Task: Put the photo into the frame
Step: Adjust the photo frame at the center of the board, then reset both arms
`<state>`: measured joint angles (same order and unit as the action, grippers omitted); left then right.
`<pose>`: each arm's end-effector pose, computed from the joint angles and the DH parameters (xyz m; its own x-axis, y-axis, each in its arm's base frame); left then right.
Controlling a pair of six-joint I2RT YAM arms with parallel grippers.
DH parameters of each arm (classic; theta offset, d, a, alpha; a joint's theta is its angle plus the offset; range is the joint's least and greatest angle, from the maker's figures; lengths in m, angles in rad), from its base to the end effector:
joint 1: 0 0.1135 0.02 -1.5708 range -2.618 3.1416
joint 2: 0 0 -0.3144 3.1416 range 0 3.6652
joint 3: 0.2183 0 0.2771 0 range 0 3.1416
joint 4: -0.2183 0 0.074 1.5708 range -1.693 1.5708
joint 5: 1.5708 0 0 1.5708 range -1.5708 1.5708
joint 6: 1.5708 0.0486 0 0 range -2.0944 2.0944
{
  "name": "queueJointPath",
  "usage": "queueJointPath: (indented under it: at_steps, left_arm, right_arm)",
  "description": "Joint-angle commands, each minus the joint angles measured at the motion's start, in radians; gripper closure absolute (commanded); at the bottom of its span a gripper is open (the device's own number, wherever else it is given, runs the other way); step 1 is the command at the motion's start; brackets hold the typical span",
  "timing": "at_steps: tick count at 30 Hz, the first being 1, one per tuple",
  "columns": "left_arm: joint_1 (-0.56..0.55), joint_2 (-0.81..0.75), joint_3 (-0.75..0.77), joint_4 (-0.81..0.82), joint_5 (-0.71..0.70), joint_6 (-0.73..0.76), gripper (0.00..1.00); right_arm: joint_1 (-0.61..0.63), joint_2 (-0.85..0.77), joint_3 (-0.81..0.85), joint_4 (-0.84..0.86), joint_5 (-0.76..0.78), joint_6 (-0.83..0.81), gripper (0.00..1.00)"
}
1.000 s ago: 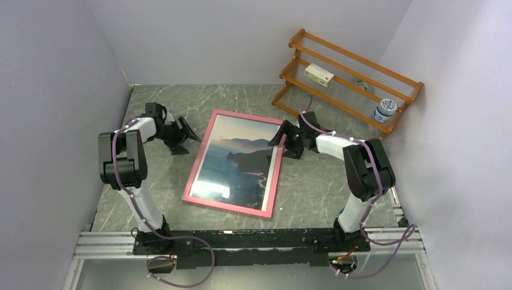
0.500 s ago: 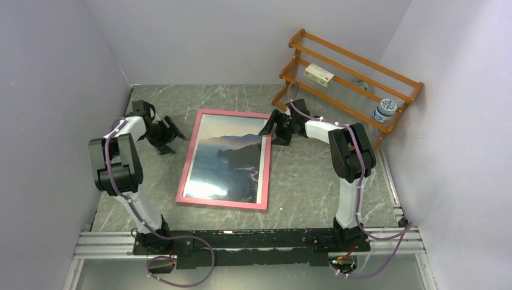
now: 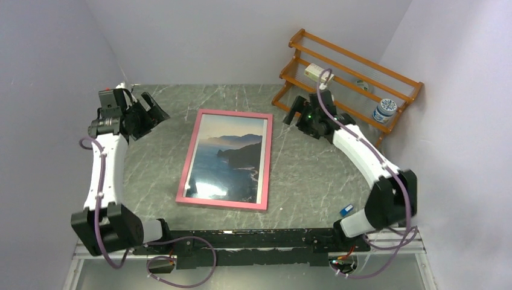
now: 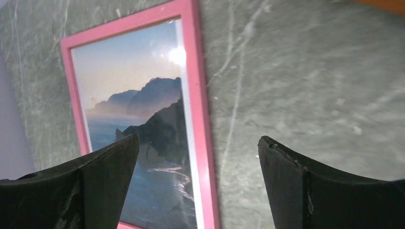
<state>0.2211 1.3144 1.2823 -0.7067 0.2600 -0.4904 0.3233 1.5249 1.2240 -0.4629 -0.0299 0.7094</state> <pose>0.2974 0.0540 0.3875 -0.5671 -0.5940 -0.5706 -0.3328 0.7990 -0.5009 0.3506 0.1190 0.3199 -0.7178 0.4462 -0.5345 0.1707 0.8570 0.4861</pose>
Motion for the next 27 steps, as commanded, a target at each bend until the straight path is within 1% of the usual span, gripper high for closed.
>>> queueJointPath:
  at_steps: [1, 6, 8, 10, 12, 15, 17, 19, 21, 22, 27]
  left_arm:
    - [-0.003, -0.133, -0.009, -0.098, -0.051, 0.029, 0.06]
    - [-0.004, -0.292, 0.018, -0.223, -0.106, 0.051, 0.06]
    - [-0.005, -0.365, 0.005, -0.248, -0.148, 0.033, 0.06]
    - [-0.004, -0.43, -0.013, -0.265, -0.171, 0.012, 0.06]
    - [-0.004, -0.483, -0.014, -0.302, -0.168, -0.003, 0.06]
    - [-0.004, -0.535, 0.028, -0.396, -0.172, -0.011, 0.06]
    - [-0.004, -0.567, 0.056, -0.452, -0.205, -0.016, 0.06]
    - [-0.005, -0.587, 0.111, -0.522, -0.247, -0.007, 0.06]
    - [-0.005, -0.604, 0.173, -0.57, -0.258, 0.007, 0.06]
    - [-0.005, -0.611, 0.2, -0.591, -0.279, 0.014, 0.06]
    - [-0.005, -0.62, 0.324, -0.639, -0.283, 0.032, 0.06]
  right_arm:
    - [-0.012, -0.119, -0.051, -0.195, 0.23, -0.052, 0.01]
    - [-0.011, -0.226, -0.034, -0.387, 0.346, -0.025, 0.02]
    - [-0.012, -0.313, -0.085, -0.398, 0.378, -0.021, 0.02]
    - [-0.013, -0.419, -0.151, -0.352, 0.361, -0.046, 0.02]
    - [-0.011, -0.501, -0.155, -0.378, 0.368, -0.041, 0.02]
    - [-0.01, -0.59, -0.112, -0.464, 0.38, -0.048, 0.01]
    - [-0.011, -0.64, -0.072, -0.525, 0.419, -0.056, 0.01]
    - [-0.011, -0.673, -0.017, -0.599, 0.473, -0.053, 0.01]
    - [-0.01, -0.714, 0.039, -0.661, 0.52, -0.038, 0.01]
    - [-0.01, -0.741, 0.065, -0.671, 0.531, -0.035, 0.01]
    - [-0.011, -0.841, 0.151, -0.701, 0.541, -0.029, 0.01]
